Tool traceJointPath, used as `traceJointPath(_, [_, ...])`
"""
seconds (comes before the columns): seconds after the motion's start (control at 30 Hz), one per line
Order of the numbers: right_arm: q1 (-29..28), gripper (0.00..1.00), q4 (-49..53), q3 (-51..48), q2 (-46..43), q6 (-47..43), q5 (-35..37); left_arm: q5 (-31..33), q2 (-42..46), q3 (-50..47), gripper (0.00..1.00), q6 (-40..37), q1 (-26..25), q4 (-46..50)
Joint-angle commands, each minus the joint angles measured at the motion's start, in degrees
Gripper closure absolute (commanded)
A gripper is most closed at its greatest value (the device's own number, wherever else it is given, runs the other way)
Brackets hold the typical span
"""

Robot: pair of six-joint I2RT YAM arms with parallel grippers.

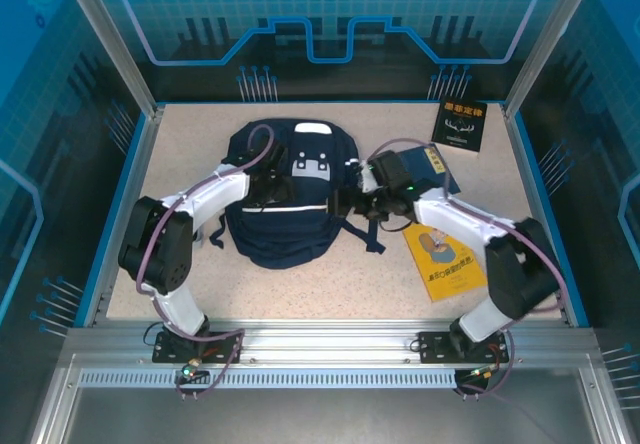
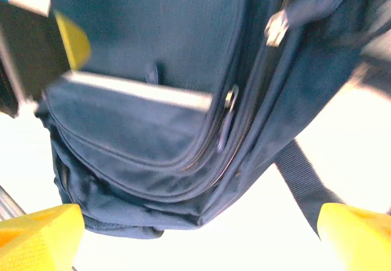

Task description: Pack the student bag

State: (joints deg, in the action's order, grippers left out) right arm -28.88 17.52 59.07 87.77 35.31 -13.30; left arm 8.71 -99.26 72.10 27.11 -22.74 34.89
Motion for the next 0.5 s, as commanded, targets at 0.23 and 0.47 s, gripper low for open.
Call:
traceJointPath(0.23, [13.62, 0.0, 1.99, -7.98, -10.92, -7.36, 7.71, 5.57, -0.74, 8.76, 0.21, -12.03, -15.85, 5.75])
traceJointPath(0.47, [19.38, 0.0, 2.4, -10.53, -11.95, -6.79, 5.31, 7.74, -7.92, 15.11, 0.21, -15.87, -22.13, 10.68])
